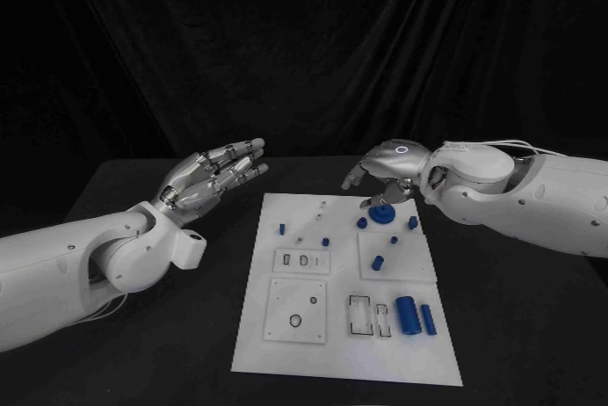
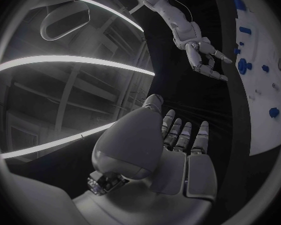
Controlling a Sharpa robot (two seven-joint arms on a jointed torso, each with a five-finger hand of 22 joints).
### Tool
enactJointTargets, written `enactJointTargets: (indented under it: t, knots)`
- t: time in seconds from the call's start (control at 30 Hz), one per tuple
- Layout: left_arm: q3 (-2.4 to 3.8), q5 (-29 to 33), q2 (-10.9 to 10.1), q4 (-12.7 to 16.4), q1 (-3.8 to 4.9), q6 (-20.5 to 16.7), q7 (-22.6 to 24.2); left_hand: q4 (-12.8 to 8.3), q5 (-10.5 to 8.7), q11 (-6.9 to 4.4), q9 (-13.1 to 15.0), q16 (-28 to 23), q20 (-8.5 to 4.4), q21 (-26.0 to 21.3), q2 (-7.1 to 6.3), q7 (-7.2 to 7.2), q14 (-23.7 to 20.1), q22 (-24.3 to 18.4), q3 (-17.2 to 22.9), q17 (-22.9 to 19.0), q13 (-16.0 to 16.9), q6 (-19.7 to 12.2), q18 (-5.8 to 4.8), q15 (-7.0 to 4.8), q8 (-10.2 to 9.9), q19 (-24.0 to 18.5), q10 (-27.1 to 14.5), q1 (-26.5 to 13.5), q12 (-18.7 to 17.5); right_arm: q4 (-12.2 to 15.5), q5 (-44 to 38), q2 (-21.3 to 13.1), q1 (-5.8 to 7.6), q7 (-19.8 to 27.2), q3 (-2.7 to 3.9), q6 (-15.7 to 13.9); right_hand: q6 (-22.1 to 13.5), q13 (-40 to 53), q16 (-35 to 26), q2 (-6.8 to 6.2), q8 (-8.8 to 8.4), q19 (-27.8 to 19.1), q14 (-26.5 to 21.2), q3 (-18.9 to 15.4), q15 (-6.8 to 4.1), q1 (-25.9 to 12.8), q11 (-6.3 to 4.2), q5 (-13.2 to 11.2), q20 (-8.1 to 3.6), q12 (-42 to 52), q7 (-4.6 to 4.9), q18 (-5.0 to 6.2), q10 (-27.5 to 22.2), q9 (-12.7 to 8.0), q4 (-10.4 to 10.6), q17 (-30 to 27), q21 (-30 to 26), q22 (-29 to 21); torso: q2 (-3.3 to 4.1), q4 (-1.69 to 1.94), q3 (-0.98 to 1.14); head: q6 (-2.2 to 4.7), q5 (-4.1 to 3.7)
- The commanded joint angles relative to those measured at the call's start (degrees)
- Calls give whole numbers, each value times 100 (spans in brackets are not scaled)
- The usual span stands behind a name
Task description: Assemble the parts on the task board
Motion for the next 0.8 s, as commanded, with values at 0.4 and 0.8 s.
enactJointTargets:
  t: [0.4, 0.8]
  knots:
    - [6, 1, 67, -101, 18, 246, 717, -25, 95, 76, 34, 128, 7, 58, 0, 38, 102, 15, 156, 13, 14, 299, 25, 30, 113, 105, 73, 123, 127, -184, -172, 42, -180, 94, 2, 279, -340, 391, -181, -96, 188, -264, -225, -65, 67, 50, 95, 504, 82, 366, 131, 66, -720, 246, 138, -279, -404, -438, 42, 70, -4, -40, -81]
    - [6, 1, 125, -164, 17, 323, 740, -66, 131, 72, 36, 140, 5, 59, 36, 33, 93, 11, 285, 9, 10, 369, -1, 33, 140, 113, 75, 192, 120, -196, -172, -49, -277, 117, 2, 418, -107, 970, -242, 46, 746, -298, -292, 157, 62, 102, 74, 1842, 78, 1129, 154, 85, -983, 791, -30, -337, -550, -454, -61, 69, -29, -42, -106]
